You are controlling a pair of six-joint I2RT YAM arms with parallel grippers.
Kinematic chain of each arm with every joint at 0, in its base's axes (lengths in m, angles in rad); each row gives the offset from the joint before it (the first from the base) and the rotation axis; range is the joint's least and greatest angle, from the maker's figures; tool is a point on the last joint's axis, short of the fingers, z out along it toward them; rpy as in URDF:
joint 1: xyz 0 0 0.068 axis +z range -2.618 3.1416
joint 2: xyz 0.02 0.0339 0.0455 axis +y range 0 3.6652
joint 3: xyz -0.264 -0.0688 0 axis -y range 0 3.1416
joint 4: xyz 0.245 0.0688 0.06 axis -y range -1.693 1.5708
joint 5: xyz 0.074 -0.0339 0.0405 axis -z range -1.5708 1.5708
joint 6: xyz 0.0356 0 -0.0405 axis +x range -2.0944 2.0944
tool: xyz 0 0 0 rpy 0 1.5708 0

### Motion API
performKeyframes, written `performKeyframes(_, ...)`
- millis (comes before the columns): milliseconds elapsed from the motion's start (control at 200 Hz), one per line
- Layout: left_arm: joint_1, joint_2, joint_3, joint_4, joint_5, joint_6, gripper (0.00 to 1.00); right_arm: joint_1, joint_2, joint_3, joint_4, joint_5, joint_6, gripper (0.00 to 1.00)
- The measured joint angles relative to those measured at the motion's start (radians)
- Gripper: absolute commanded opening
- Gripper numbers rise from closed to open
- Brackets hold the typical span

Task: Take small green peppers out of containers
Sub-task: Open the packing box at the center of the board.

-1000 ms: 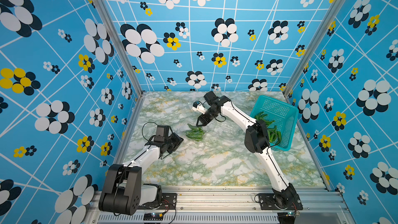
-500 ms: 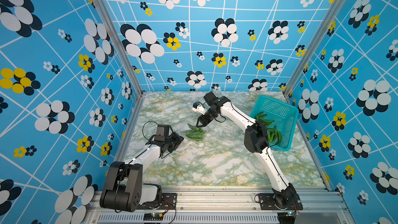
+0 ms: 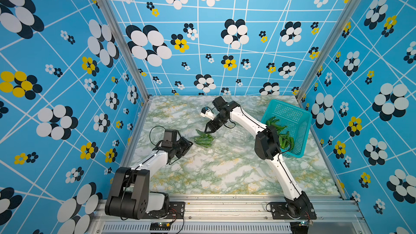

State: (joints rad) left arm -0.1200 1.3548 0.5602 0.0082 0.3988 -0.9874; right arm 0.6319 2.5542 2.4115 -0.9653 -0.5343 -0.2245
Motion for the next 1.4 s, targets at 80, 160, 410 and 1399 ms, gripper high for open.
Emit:
performKeyframes(80, 0.000, 0.010, 0.000, 0.004, 0.006, 0.000, 0.36, 0.001, 0.000, 0.000, 0.000, 0.000, 0.001, 0.57)
performKeyframes(160, 0.000, 0.013, 0.000, 0.012, 0.010, -0.001, 0.36, 0.001, 0.000, 0.000, 0.000, 0.000, 0.000, 0.57)
performKeyframes(410, 0.000, 0.013, 0.003, 0.022, 0.018, -0.015, 0.36, 0.001, 0.002, 0.002, 0.000, 0.000, 0.000, 0.57)
performKeyframes(1399, 0.002, 0.121, 0.002, 0.181, 0.013, -0.060, 0.35, 0.001, 0.016, 0.008, -0.010, -0.022, 0.001, 0.57)
